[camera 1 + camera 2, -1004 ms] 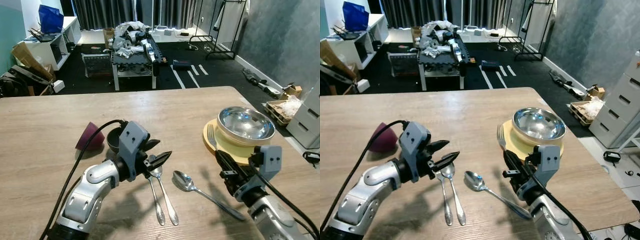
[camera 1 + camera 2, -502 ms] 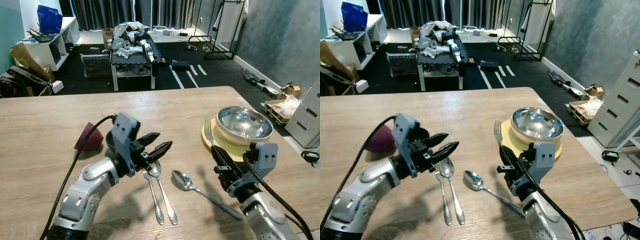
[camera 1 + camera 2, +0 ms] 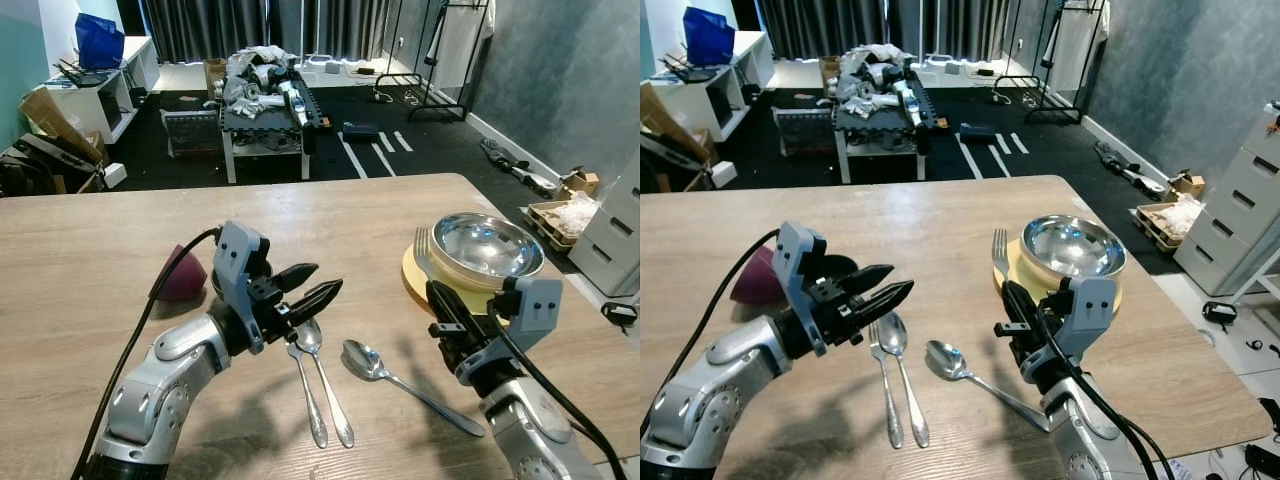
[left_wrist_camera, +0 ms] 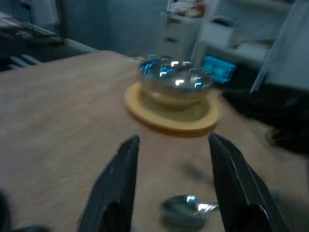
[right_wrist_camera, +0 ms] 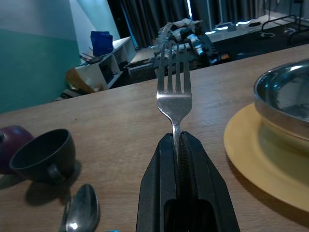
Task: Setting the table
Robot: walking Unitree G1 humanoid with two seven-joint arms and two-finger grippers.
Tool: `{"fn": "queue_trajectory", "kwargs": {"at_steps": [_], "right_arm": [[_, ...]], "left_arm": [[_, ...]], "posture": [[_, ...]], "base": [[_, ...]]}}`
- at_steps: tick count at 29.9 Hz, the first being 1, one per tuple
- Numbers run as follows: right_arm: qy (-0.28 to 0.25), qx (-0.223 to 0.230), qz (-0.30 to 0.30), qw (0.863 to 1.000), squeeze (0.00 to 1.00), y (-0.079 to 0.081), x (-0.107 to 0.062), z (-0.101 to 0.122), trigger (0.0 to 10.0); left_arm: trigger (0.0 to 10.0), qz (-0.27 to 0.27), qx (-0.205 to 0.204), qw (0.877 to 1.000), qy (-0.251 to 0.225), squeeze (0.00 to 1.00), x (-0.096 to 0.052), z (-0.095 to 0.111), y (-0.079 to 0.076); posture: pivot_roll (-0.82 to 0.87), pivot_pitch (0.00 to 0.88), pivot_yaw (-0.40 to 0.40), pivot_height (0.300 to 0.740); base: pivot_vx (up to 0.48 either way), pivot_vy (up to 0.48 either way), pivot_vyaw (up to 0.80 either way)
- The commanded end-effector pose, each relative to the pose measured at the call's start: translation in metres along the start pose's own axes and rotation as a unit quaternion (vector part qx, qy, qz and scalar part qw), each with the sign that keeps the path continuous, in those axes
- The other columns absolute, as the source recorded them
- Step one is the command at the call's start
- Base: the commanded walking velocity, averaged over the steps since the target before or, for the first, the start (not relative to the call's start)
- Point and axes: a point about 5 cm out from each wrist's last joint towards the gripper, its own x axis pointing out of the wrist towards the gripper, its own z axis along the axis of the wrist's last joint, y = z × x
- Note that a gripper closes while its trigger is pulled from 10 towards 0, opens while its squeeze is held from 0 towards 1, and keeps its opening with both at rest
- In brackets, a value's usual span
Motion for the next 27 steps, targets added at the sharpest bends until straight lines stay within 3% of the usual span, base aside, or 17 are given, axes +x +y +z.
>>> {"fn": "queue_trajectory", "kwargs": {"at_steps": [1, 3, 5, 12, 14, 27], "right_arm": [[0.000, -0.010, -0.019, 1.000, 0.00, -0.005, -0.002, -0.001, 10.0], [0.000, -0.010, -0.019, 1.000, 0.00, -0.005, -0.002, -0.001, 10.0], [0.007, -0.014, -0.052, 0.999, 0.00, -0.014, -0.004, -0.007, 10.0], [0.012, -0.012, -0.076, 0.997, 0.00, -0.019, -0.005, -0.013, 10.0], [0.015, -0.013, -0.077, 0.997, 0.00, -0.020, -0.004, -0.014, 10.0], [0.018, -0.017, -0.087, 0.996, 0.00, -0.024, -0.004, -0.017, 10.0]], "left_arm": [[10.0, 0.031, 0.045, 0.998, 0.033, 0.00, -0.001, -0.011, 0.003], [10.0, 0.031, 0.045, 0.998, 0.033, 0.00, -0.001, -0.011, 0.003], [10.0, 0.107, 0.059, 0.992, 0.041, 0.00, -0.003, -0.016, 0.016], [10.0, 0.207, 0.043, 0.977, 0.034, 0.00, -0.007, -0.018, 0.033], [10.0, 0.247, 0.046, 0.968, 0.027, 0.00, -0.010, -0.016, 0.040], [10.0, 0.272, 0.051, 0.961, 0.013, 0.00, -0.009, -0.016, 0.042]], "posture": [[0.09, 0.056, 0.059, 0.740], [0.09, 0.056, 0.059, 0.740], [0.09, 0.057, 0.058, 0.740], [0.09, 0.058, 0.054, 0.740], [0.09, 0.055, 0.050, 0.740], [0.09, 0.055, 0.050, 0.740]], "base": [[0.000, 0.000, 0.00], [0.000, 0.000, 0.00], [0.000, 0.000, 0.00], [0.000, 0.000, 0.00], [0.000, 0.000, 0.00], [0.000, 0.000, 0.00]]}}
